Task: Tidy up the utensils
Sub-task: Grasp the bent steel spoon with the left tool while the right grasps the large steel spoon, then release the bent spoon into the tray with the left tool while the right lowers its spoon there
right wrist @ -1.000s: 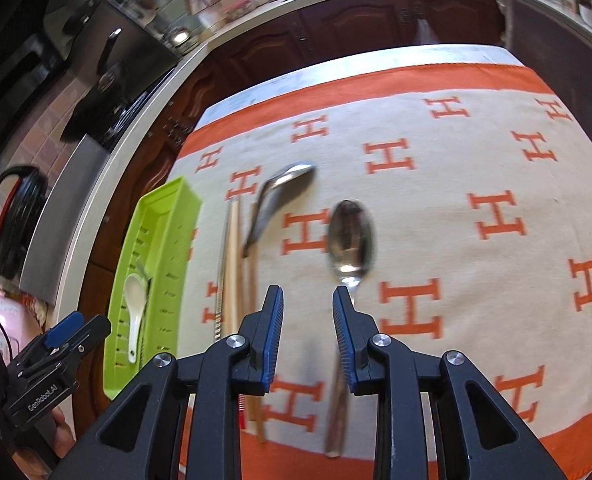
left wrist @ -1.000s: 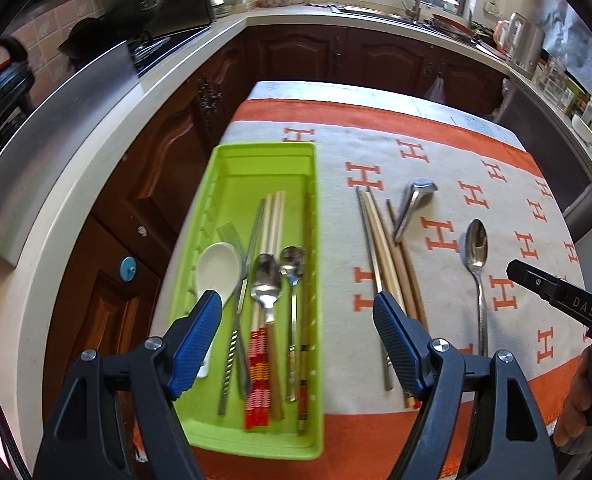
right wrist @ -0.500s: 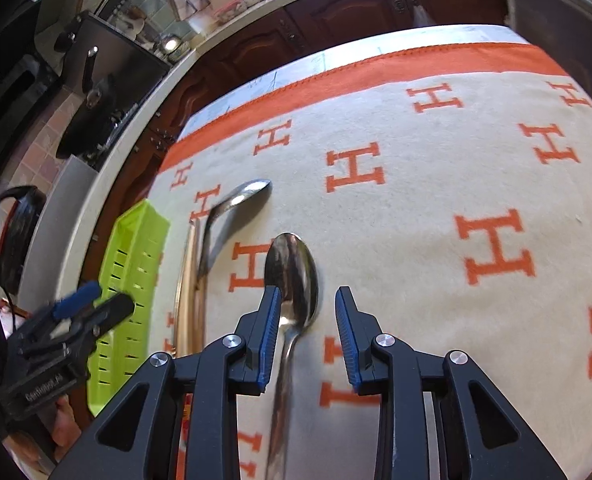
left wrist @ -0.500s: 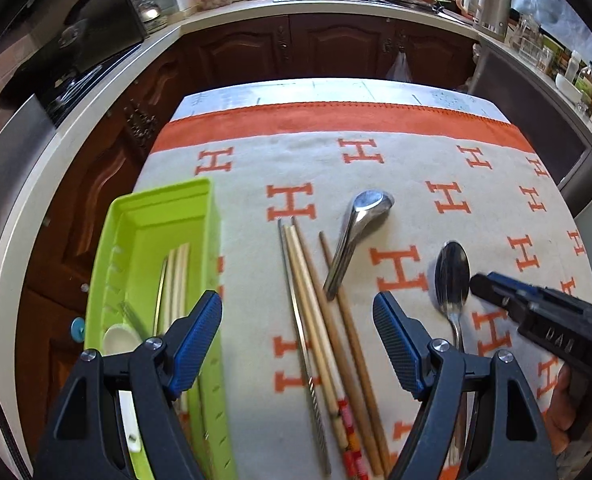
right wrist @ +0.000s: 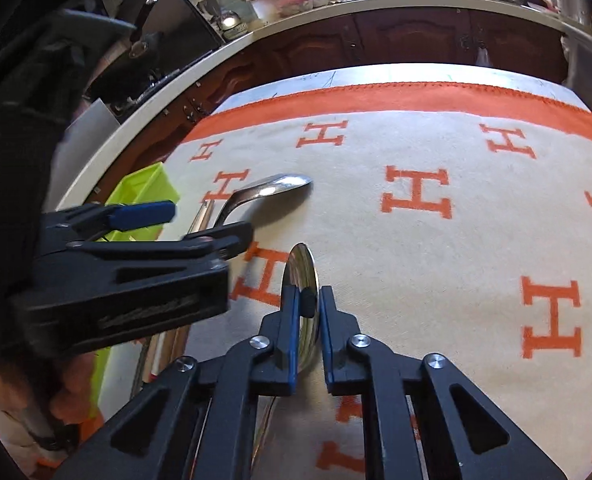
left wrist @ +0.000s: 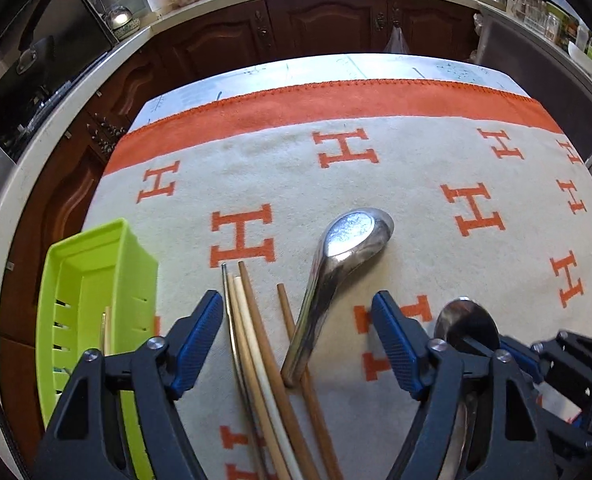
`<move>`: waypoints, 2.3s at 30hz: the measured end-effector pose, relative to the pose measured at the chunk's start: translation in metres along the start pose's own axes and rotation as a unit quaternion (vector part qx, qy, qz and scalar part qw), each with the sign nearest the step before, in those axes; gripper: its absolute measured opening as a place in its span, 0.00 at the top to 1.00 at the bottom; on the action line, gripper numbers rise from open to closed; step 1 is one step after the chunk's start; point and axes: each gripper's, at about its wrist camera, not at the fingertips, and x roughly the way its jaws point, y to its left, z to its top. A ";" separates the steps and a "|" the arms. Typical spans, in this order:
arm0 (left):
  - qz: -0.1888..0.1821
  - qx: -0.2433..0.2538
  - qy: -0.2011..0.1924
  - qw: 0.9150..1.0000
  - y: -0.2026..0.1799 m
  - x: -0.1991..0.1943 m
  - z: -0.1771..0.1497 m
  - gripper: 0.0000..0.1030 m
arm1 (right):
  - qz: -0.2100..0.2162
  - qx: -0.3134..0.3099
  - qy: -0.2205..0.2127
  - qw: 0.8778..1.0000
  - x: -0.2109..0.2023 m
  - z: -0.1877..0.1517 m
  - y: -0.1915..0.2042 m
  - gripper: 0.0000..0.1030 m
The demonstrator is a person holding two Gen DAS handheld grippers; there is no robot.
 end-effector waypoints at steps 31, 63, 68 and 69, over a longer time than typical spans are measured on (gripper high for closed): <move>-0.060 -0.123 -0.058 0.989 0.084 -0.108 -0.056 0.97 | 0.090 0.113 -0.028 0.989 -0.069 -0.001 -0.013 0.96; -0.023 -0.218 -0.080 0.972 0.220 -0.130 -0.183 0.55 | 0.037 -0.019 0.030 0.999 -0.010 0.055 0.233 0.96; 0.005 -0.240 -0.082 0.967 0.243 -0.132 -0.188 0.55 | 0.017 -0.037 0.042 0.998 0.014 0.050 0.243 0.95; 0.007 -0.243 -0.080 0.967 0.246 -0.130 -0.188 0.55 | 0.010 -0.041 0.043 0.998 0.019 0.049 0.246 0.95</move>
